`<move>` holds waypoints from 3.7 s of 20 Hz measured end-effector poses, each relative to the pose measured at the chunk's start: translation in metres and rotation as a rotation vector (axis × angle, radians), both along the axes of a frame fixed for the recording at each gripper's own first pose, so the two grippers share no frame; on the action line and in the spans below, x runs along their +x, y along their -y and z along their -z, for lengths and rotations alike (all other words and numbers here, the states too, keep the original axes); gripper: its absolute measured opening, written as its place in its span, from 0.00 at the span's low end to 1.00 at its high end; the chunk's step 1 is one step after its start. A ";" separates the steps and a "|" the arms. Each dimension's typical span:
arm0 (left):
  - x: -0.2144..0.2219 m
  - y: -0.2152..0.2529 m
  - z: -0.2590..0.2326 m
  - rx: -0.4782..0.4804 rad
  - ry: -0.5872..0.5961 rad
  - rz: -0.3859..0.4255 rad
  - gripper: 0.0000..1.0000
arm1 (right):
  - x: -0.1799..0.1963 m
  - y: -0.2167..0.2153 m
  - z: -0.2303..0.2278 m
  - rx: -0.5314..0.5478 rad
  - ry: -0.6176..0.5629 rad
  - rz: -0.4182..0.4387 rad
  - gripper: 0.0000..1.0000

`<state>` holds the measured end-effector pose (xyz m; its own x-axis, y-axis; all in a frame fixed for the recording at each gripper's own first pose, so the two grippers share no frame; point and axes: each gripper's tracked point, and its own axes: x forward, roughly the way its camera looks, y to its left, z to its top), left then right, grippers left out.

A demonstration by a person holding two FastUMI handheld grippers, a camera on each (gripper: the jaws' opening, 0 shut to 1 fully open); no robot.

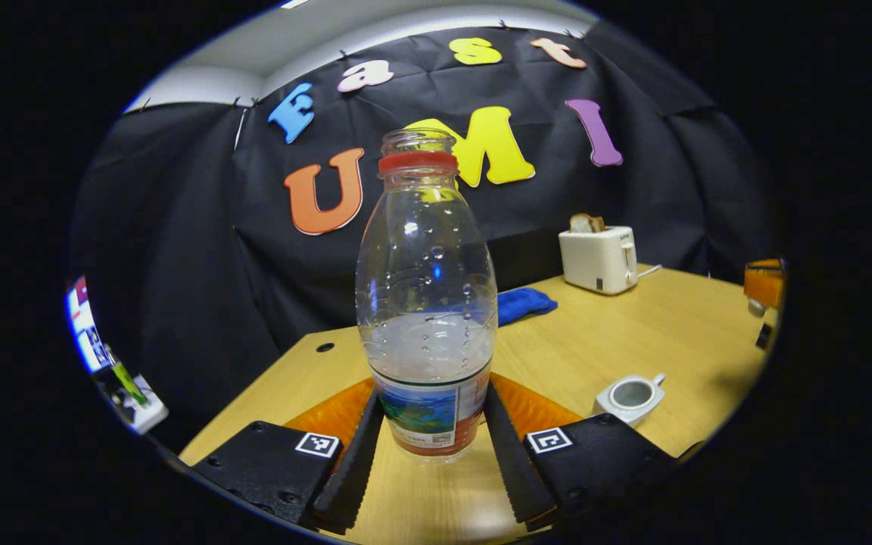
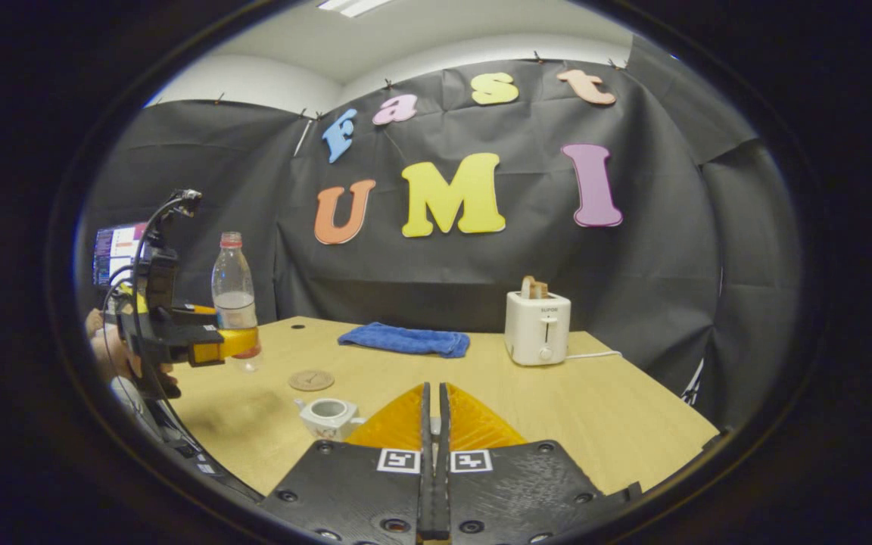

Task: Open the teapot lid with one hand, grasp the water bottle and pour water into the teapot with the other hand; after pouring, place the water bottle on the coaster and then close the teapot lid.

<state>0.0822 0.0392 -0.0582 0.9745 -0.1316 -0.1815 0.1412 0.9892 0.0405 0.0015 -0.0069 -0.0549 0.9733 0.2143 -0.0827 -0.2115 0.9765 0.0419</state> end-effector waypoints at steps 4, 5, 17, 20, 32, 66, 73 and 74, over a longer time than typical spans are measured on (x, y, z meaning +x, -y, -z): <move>0.036 0.003 0.012 -0.084 -0.012 0.008 0.75 | 0.000 -0.001 0.010 -0.003 -0.028 -0.005 0.00; 0.045 0.003 0.016 -0.090 -0.021 0.009 0.75 | 0.001 0.000 0.012 -0.007 -0.032 -0.004 0.00; 0.101 0.023 0.057 -0.076 -0.114 0.068 0.76 | 0.017 0.012 0.035 -0.014 -0.084 0.022 0.00; 0.102 0.024 0.062 -0.078 -0.126 0.077 0.78 | 0.018 0.009 0.035 -0.022 -0.084 0.017 0.00; 0.093 0.025 0.064 -0.103 -0.153 0.099 0.99 | 0.016 0.003 0.034 -0.028 -0.083 0.012 0.00; -0.068 -0.093 -0.026 -0.084 0.106 -0.171 0.98 | 0.082 -0.157 0.055 -0.041 -0.063 -0.308 0.00; -0.072 -0.089 -0.029 -0.113 0.110 -0.178 0.98 | 0.082 -0.153 0.056 -0.056 -0.040 -0.268 0.08; -0.073 -0.087 -0.030 -0.116 0.114 -0.180 0.98 | 0.079 -0.149 0.052 -0.052 -0.037 -0.258 0.11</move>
